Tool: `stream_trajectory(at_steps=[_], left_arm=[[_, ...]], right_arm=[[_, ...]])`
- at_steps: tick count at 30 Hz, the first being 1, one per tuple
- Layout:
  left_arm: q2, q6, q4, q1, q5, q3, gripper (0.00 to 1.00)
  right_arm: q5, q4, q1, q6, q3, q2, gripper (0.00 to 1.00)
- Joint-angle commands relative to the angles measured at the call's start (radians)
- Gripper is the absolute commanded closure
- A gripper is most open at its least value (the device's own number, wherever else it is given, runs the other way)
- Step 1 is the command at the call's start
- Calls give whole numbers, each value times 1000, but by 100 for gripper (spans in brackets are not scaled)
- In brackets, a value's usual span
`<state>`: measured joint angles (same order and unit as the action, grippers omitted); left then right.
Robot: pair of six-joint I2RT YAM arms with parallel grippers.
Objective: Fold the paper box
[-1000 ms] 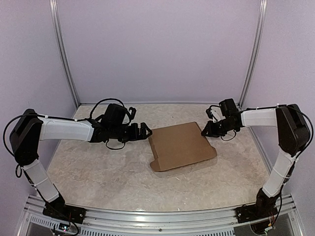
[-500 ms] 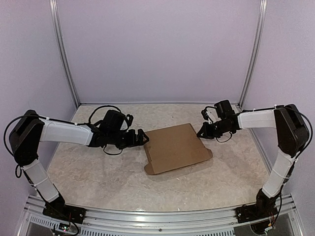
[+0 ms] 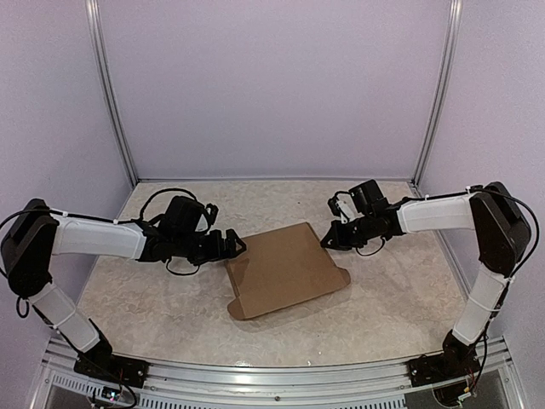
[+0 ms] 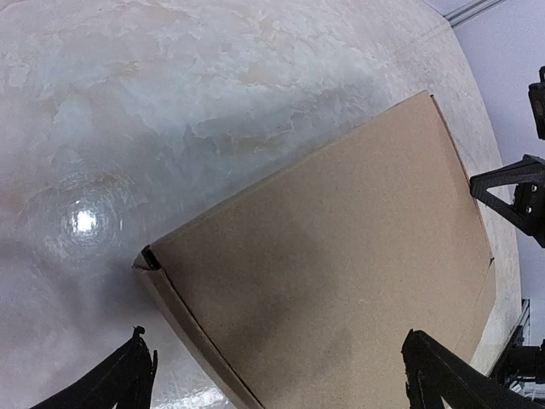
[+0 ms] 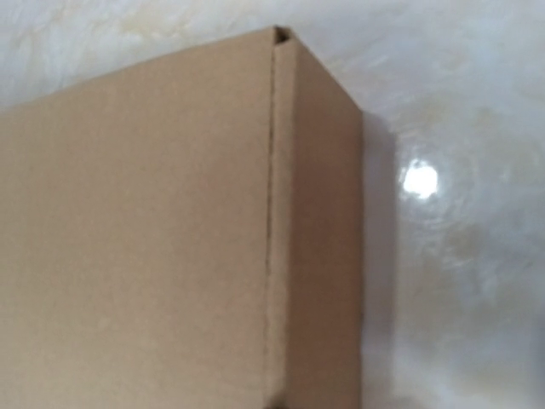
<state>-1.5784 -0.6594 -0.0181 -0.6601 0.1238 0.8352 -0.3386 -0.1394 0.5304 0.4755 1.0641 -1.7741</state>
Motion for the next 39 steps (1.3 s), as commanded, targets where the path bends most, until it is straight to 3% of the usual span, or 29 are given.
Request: stream_trajectory(at_steps=[1,4,8,23,39], left_arm=[[58,-39,57,12,-16,-40,1],[65,-57,83,13,-17,-50,1],[51,-101,66,12,-9,-74,1],[-15,-197,-118,1,79,-108,1],[-94,-328,-340,17,193,-168,1]], right_arm=[[54,-29,19,31,-17,19,97],[70,-31,21,31,-13,21,83],[80,-43,21,25,-2,13,76],[143,-46,21,20,-46,23,100],[169,-39,19,5,-85,32,100]])
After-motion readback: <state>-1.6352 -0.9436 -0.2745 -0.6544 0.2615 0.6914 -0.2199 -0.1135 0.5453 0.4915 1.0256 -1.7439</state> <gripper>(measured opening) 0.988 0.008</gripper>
